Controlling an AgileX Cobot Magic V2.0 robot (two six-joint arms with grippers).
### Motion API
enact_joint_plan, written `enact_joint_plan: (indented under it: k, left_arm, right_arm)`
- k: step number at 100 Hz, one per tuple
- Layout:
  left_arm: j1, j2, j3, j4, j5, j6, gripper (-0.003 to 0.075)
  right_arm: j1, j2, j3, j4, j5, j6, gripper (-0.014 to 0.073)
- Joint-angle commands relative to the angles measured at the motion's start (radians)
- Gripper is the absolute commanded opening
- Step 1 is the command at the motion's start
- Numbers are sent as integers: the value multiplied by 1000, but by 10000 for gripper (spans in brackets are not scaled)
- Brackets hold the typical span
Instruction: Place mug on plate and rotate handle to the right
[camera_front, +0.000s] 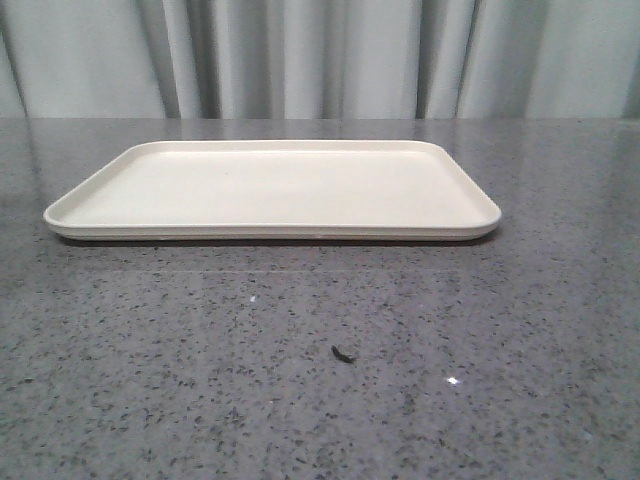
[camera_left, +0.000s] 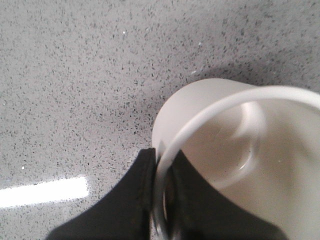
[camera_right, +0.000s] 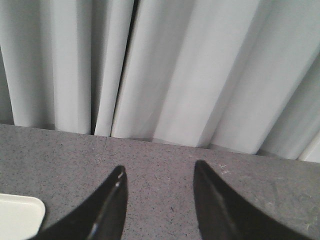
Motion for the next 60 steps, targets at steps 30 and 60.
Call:
enact_joint_plan:
  k: [30, 60]
  left_arm:
    - [1, -26, -155, -146, -35, 60, -8]
    - [1, 31, -384, -421, -70, 179, -8]
  right_arm:
    - [1, -9, -30, -22, -83, -6, 328]
    - [1, -9, -30, -23, -89, -6, 328]
